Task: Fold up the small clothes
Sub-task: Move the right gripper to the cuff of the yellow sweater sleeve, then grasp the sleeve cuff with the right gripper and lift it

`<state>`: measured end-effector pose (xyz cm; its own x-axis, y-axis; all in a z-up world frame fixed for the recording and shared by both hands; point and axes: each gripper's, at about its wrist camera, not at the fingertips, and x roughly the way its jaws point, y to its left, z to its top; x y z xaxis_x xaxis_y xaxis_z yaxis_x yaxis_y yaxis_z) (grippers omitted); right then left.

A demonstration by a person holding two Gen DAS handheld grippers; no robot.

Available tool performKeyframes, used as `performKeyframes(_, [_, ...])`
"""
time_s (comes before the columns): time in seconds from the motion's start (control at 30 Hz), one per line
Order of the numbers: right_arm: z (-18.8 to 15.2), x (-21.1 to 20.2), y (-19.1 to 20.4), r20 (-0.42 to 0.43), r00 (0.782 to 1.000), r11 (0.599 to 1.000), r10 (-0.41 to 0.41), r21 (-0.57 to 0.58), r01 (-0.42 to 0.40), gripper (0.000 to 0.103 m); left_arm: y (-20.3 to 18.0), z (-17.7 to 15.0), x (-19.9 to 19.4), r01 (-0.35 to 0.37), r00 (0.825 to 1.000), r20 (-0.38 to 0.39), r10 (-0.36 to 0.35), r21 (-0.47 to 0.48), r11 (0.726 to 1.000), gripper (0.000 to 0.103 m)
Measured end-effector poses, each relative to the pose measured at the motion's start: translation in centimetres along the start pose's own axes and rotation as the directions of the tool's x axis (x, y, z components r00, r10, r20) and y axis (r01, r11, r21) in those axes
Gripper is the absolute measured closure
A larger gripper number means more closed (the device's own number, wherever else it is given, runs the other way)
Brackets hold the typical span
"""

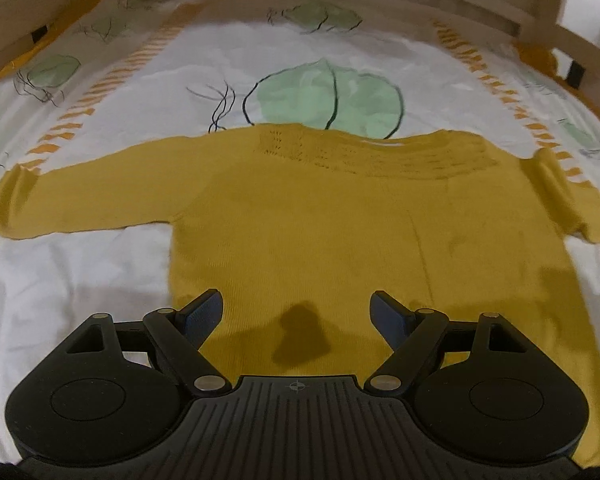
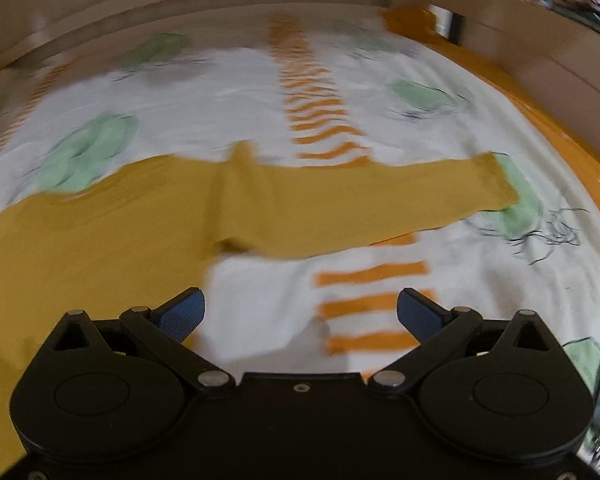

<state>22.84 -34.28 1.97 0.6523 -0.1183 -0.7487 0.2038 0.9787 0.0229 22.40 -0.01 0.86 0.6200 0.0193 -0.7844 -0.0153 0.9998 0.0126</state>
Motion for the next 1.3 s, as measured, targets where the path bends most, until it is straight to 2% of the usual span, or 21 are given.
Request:
performKeyframes(0.07, [1.1, 1.8, -1.9, -0.018, 0.999, 0.999, -0.042, 0.029, 0.042, 0.001, 0.0, 0.6, 1.9, -0.031, 0.999, -0.041, 0.031, 0.013, 0.999, 0.023])
performKeyframes(0.2, [2.8, 5.1, -5.4, -0.048, 0.995, 0.993, -0.087, 0.075, 0.090, 0.001, -0.1, 1.2, 4.6, -0.044, 0.996, -0.078, 0.045, 0.016, 0.999, 0.023])
performKeyframes(0.4, [5.3, 8.7, -10.3, -0.051, 0.995, 0.985, -0.083, 0.150, 0.090, 0.001, 0.1, 1.3, 6.9, -0.016, 0.989, -0.147, 0.020, 0.028, 0.999, 0.022])
performKeyframes(0.47, [6.4, 10.0, -12.1, -0.056, 0.995, 0.980, -0.088, 0.172, 0.096, 0.001, 0.0, 1.3, 6.8, -0.012, 0.993, -0.120, 0.017, 0.040, 0.999, 0.022])
performKeyframes(0.67, [8.9, 11.9, -17.1, -0.051, 0.983, 0.954, -0.176, 0.239, 0.183, 0.001, 0.0, 1.4, 6.9, -0.004, 0.995, -0.101, 0.007, 0.028, 1.000, 0.014])
performKeyframes(0.83, [9.4, 13.5, -20.6, -0.058, 0.979, 0.928, -0.195, 0.313, 0.203, 0.005, -0.4, 1.4, 6.9, -0.009, 0.996, -0.089, 0.011, 0.027, 1.000, 0.012])
performKeyframes(0.93, [9.4, 14.6, -21.6, -0.079, 0.976, 0.922, -0.202, 0.321, 0.217, 0.021, -0.3, 1.6, 7.0, -0.003, 0.997, -0.083, 0.005, 0.023, 1.000, 0.011])
performKeyframes(1.03, [9.2, 15.8, -22.0, -0.100, 0.975, 0.920, -0.198, 0.325, 0.220, 0.029, -0.3, 1.7, 7.1, -0.003, 0.997, -0.081, 0.004, 0.021, 1.000, 0.011])
performKeyframes(1.3, [8.8, 17.4, -20.9, -0.104, 0.962, 0.929, -0.251, 0.253, 0.270, 0.031, -0.3, 1.8, 7.2, -0.001, 0.997, -0.081, 0.002, 0.011, 1.000, 0.011])
